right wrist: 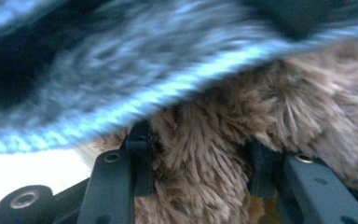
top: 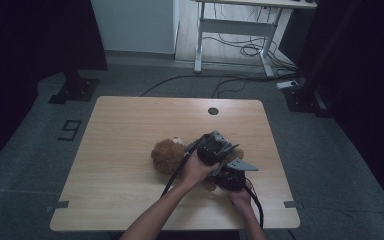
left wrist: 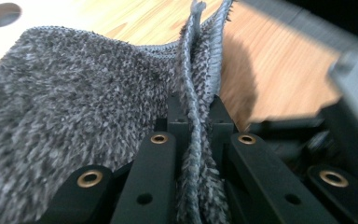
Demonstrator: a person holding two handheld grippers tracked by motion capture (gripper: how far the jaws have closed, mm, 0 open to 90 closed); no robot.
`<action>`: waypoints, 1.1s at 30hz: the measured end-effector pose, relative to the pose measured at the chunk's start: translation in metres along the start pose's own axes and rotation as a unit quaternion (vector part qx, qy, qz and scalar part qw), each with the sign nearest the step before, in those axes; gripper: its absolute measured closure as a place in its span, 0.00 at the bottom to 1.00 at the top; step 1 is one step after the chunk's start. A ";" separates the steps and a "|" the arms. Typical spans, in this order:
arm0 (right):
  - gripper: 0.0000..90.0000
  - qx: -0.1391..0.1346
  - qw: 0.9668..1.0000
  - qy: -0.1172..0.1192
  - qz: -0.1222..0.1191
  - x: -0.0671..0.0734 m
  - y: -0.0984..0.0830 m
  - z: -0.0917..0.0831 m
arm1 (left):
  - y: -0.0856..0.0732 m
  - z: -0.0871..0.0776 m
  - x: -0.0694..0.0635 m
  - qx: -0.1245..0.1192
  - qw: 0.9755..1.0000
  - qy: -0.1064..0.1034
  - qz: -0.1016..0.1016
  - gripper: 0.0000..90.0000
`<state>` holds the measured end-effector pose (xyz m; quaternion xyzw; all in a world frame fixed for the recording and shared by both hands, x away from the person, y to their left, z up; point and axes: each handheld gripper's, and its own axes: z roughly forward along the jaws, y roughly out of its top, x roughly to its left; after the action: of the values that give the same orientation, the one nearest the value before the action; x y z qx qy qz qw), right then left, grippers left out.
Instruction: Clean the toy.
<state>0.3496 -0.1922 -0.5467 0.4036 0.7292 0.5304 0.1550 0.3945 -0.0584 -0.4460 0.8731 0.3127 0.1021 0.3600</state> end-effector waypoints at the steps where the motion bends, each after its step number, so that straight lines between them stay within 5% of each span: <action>1: 0.60 0.000 1.000 0.000 0.000 0.000 0.000 0.000 | -0.002 -0.003 0.001 0.004 1.000 0.007 0.010 0.93; 5: 0.60 -0.001 1.000 0.001 -0.003 0.000 0.000 0.000 | -0.015 -0.023 0.015 -0.002 1.000 0.026 0.010 0.93; 7: 0.60 0.000 1.000 0.001 -0.006 0.001 0.001 0.000 | -0.029 -0.041 0.029 -0.015 0.999 0.034 -0.010 0.93; 13: 0.60 0.000 1.000 0.000 -0.005 0.001 0.001 0.000 | -0.052 -0.075 0.051 -0.030 0.997 0.066 -0.027 0.93; 19: 0.60 -0.001 1.000 0.000 0.000 0.001 0.001 0.000 | -0.072 -0.097 0.067 -0.055 0.995 0.059 -0.059 0.93; 24: 0.60 -0.003 1.000 0.000 -0.001 0.001 0.001 0.000 | -0.089 -0.106 0.078 -0.083 0.992 0.038 -0.091 0.93; 26: 0.60 -0.002 1.000 0.001 -0.001 0.002 0.001 0.000 | -0.098 -0.113 0.087 -0.098 0.988 0.027 -0.114 0.93; 33: 0.60 -0.004 1.000 0.004 -0.002 0.001 0.000 0.000 | -0.117 -0.121 0.111 -0.117 0.980 0.033 -0.156 0.92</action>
<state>0.3490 -0.1918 -0.5463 0.4000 0.7284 0.5344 0.1547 0.3776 0.1428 -0.4446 0.7617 0.4423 0.1091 0.4607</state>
